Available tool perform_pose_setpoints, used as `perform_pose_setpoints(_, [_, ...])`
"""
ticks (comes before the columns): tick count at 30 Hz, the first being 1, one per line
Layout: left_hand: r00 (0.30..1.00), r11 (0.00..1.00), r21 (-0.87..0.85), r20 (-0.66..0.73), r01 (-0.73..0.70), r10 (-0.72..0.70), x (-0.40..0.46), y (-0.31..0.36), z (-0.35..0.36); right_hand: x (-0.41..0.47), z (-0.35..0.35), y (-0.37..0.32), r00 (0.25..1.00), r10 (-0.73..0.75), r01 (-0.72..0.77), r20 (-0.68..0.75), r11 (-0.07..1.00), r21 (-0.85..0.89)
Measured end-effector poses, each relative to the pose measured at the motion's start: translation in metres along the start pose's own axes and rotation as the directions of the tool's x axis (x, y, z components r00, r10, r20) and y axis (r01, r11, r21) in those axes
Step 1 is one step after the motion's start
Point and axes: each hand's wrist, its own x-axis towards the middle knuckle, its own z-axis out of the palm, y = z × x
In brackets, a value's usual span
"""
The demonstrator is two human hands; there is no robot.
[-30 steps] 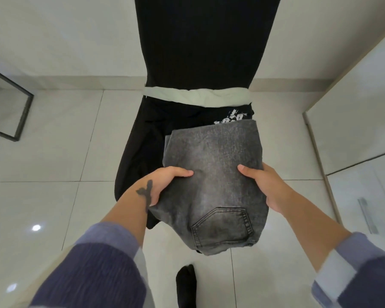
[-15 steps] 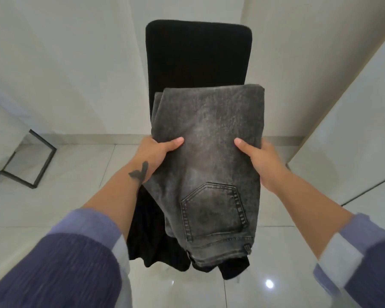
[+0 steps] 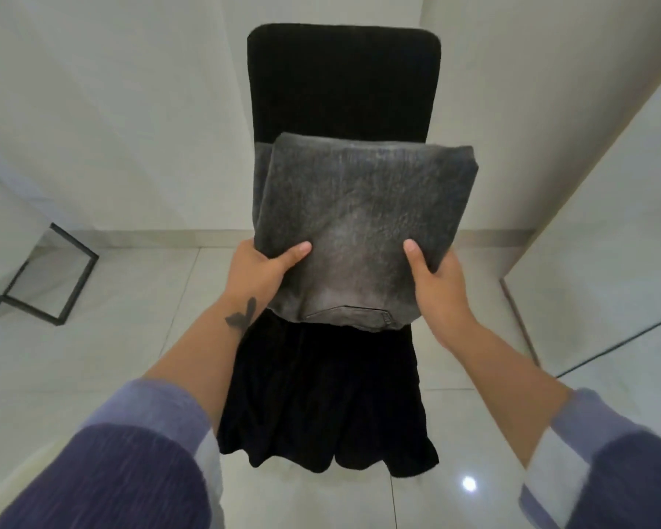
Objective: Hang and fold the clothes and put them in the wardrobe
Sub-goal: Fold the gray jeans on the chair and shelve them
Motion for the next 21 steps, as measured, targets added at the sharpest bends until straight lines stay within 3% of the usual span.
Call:
perform_pose_setpoints(8, [0.992, 0.960, 0.278, -0.122, 0.026, 0.009, 0.004, -0.120, 0.022, -0.022, 0.023, 0.117, 0.998, 0.068, -0.065, 0.015, 0.986, -0.154])
perform_pose_setpoints(10, [0.996, 0.928, 0.372, -0.086, 0.012, 0.021, 0.013, -0.151, 0.026, -0.020, 0.028, 0.149, 0.992, 0.120, -0.110, 0.025, 0.963, -0.247])
perform_pose_setpoints(12, [0.998, 0.818, 0.572, 0.005, -0.055, 0.064, 0.020, -0.184, 0.034, -0.023, 0.033, 0.184, 0.987, 0.159, -0.147, -0.002, 0.910, -0.388])
perform_pose_setpoints(14, [0.981, 0.573, 0.797, 0.134, -0.191, 0.140, 0.022, -0.214, 0.042, -0.029, 0.037, 0.208, 0.991, 0.119, -0.131, -0.057, 0.835, -0.535])
perform_pose_setpoints(16, [0.963, 0.431, 0.864, 0.201, -0.259, 0.177, 0.026, -0.236, 0.048, -0.031, 0.041, 0.222, 0.997, 0.031, -0.074, -0.076, 0.743, -0.665])
perform_pose_setpoints(21, [0.960, 0.464, 0.843, 0.204, -0.272, 0.191, 0.035, -0.261, 0.049, -0.031, 0.049, 0.243, 0.995, -0.065, -0.015, -0.070, 0.616, -0.788])
